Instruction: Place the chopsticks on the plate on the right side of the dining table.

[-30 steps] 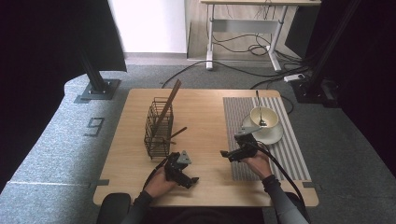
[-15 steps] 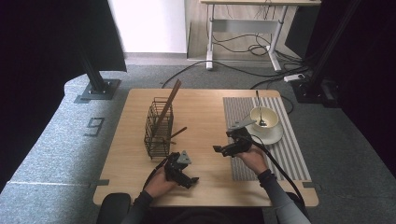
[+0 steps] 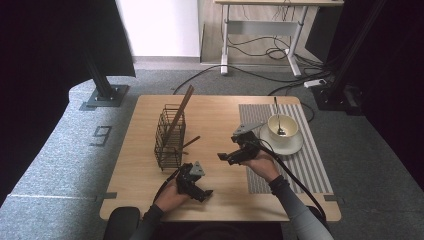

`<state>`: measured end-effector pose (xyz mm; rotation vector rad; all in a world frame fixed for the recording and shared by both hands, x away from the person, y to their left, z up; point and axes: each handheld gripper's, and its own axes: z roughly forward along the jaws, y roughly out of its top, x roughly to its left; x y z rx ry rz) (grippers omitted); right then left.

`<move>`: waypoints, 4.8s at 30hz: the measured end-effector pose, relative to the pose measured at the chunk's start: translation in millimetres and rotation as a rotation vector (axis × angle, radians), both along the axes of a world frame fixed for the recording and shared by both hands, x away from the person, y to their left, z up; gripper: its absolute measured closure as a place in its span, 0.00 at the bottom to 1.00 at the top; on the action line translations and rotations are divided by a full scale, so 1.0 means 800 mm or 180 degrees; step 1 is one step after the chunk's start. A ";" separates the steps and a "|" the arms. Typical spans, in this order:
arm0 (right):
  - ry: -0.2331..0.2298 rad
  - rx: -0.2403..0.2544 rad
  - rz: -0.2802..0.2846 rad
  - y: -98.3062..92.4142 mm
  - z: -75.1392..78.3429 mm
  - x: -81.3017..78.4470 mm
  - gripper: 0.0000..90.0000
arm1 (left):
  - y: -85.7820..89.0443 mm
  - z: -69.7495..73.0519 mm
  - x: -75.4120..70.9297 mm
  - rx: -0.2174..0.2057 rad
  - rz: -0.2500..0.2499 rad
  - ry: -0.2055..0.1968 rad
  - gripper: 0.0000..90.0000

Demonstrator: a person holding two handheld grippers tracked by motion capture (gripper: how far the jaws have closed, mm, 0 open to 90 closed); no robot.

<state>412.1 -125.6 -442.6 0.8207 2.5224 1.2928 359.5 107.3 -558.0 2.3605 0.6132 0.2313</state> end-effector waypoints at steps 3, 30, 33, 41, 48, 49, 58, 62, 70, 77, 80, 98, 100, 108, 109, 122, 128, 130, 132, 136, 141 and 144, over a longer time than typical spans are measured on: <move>-0.0005 0.0017 0.0063 0.008 0.005 0.000 0.08 | 0.000 0.000 0.000 0.0000 0.0000 0.0001 0.00; -0.0039 0.0114 0.0475 0.089 0.055 0.003 0.35 | 0.001 0.001 0.001 0.0032 -0.0024 0.0000 0.00; -0.0036 0.0112 0.0499 0.094 0.058 0.004 0.43 | 0.000 0.000 0.000 0.0014 -0.0011 0.0004 0.00; -0.0144 0.0036 0.0703 0.112 0.063 0.004 0.78 | 0.000 0.000 0.000 0.0011 -0.0010 0.0003 0.00; -0.0158 -0.0012 0.0858 0.118 0.063 0.000 0.92 | 0.000 0.000 0.000 -0.0007 0.0004 0.0005 0.00; -0.0161 -0.0024 0.0858 0.118 0.064 0.000 0.92 | 0.000 0.000 0.000 -0.0007 0.0004 0.0005 0.00; -0.0198 0.0001 0.0860 0.105 0.081 -0.002 0.92 | 0.000 0.000 0.000 0.0022 -0.0015 0.0001 0.00; -0.0211 0.0027 0.0860 0.096 0.089 -0.002 0.92 | 0.000 0.000 0.000 0.0000 0.0000 0.0004 0.00; -0.0170 0.0073 0.0849 0.082 0.103 -0.001 0.92 | 0.000 0.000 0.000 -0.0002 0.0000 0.0000 0.00; -0.0186 0.0128 0.0811 0.065 0.119 -0.003 0.92 | 0.000 0.000 0.000 -0.0005 0.0000 0.0001 0.00; -0.0198 0.0156 0.0799 0.059 0.125 -0.004 0.92 | 0.000 0.000 0.000 -0.0012 0.0006 0.0000 0.00; -0.0373 0.0301 0.0550 0.001 0.161 -0.009 0.92 | 0.000 0.000 -0.001 -0.0018 0.0003 0.0005 0.00; -0.0381 0.0304 0.0532 -0.003 0.161 -0.009 0.92 | 0.000 0.000 -0.001 -0.0019 0.0004 0.0006 0.00; -0.0421 0.0313 0.0368 -0.037 0.156 -0.012 0.92 | -0.002 0.003 -0.001 0.0015 0.0051 0.0033 0.03; -0.0424 0.0302 0.0357 -0.040 0.155 -0.013 0.92 | -0.002 0.003 -0.001 0.0015 0.0051 0.0033 0.03; -0.0382 0.0226 0.0305 -0.066 0.120 -0.024 0.92 | -0.002 0.022 -0.002 -0.0101 0.0073 0.0014 0.03; -0.0327 0.0204 0.0312 -0.075 0.097 -0.031 0.92 | -0.002 0.029 -0.003 -0.0150 0.0054 -0.0035 0.05; -0.0300 0.0208 0.0328 -0.079 0.088 -0.035 0.92 | -0.002 0.032 -0.004 -0.0176 0.0055 -0.0066 0.07; -0.0270 0.0215 0.0336 -0.084 0.078 -0.040 0.92 | -0.002 0.034 -0.004 -0.0179 0.0063 -0.0092 0.11; -0.0236 0.0245 0.0365 -0.089 0.067 -0.049 0.92 | -0.004 0.037 -0.005 -0.0212 0.0062 -0.0124 0.15; -0.0212 0.0246 0.0412 -0.090 0.060 -0.059 0.92 | -0.008 0.040 -0.007 -0.0216 0.0003 -0.0158 0.17; -0.0189 0.0230 0.0467 -0.088 0.057 -0.066 0.92 | -0.010 0.041 -0.008 -0.0234 -0.0035 -0.0180 0.21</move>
